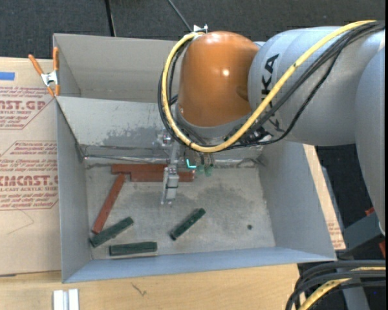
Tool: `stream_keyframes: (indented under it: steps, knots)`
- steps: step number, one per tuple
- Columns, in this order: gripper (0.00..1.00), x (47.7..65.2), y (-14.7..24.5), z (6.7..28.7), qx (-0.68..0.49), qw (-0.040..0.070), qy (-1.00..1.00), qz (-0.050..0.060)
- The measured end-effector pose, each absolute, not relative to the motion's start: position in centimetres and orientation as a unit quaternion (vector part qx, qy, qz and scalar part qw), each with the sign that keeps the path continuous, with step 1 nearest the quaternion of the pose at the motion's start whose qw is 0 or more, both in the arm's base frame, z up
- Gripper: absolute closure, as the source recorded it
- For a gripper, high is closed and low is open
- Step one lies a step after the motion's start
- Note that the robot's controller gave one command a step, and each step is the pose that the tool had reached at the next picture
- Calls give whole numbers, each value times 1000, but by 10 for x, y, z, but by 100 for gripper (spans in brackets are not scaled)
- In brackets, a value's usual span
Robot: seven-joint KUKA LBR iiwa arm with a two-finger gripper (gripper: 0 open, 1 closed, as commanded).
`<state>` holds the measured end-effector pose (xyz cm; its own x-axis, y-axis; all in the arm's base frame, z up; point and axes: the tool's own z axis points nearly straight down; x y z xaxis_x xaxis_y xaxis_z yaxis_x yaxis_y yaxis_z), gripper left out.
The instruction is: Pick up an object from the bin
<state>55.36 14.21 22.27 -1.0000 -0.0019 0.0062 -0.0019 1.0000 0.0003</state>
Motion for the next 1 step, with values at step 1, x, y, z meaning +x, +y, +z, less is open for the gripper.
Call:
stream_keyframes:
  steps: [1]
  knots:
    - [0, 555, 141, 227, 0, -1, -1000, -1]
